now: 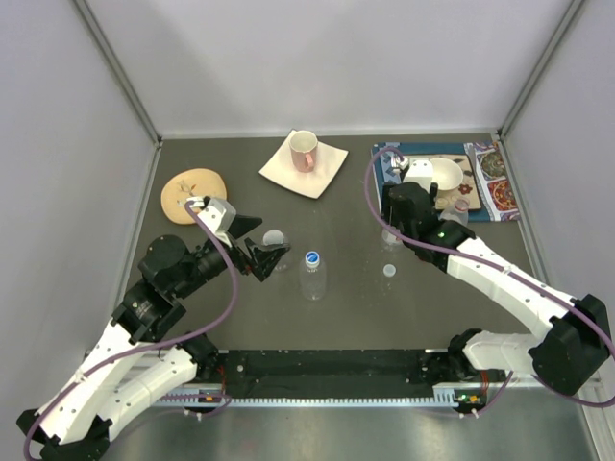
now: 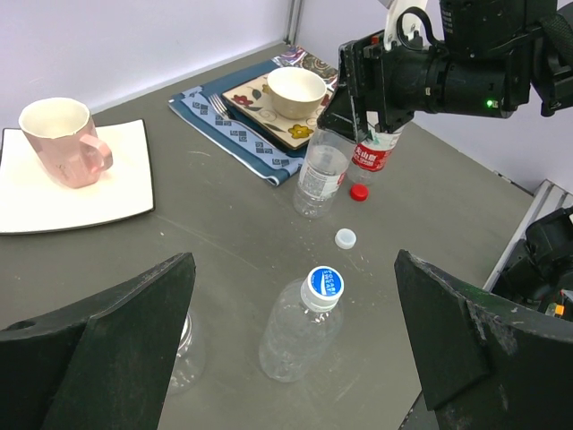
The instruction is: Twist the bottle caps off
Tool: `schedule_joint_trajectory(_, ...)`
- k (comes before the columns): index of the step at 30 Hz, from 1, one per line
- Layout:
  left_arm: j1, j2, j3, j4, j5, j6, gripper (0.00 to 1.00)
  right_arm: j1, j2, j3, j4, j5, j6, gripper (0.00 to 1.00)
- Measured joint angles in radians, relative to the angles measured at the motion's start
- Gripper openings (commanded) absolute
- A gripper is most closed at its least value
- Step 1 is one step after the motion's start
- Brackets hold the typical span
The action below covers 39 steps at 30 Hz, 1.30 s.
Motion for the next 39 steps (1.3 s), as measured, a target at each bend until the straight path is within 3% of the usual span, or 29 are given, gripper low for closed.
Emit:
schedule_joint_trajectory(8,0.000,0.008,-0.003,0.000,0.003,-0.003,0.99,0.000,0.000,0.000,0.000,0.000,0.000,0.61)
schedule_joint_trajectory(18,0.000,0.008,-0.003,0.000,0.005,-0.004,0.99,0.000,-0.013,0.014,-0.027,-0.003,0.000,0.84)
schedule_joint_trajectory(28,0.000,0.008,-0.003,0.000,-0.010,-0.005,0.99,0.031,-0.095,0.272,-0.154,-0.005,-0.035,0.88)
schedule_joint_trajectory(31,-0.001,0.007,-0.003,0.000,-0.079,-0.014,0.99,0.076,-0.137,0.355,-0.163,-0.030,-0.055,0.86)
schedule_joint_trajectory(35,-0.001,0.008,-0.002,-0.011,-0.288,-0.037,0.99,0.137,-0.164,0.425,-0.148,-0.221,-0.065,0.87)
schedule_joint_trajectory(39,-0.001,0.052,0.036,-0.101,-0.471,-0.072,0.99,0.240,-0.129,0.422,-0.148,-0.416,-0.061,0.94)
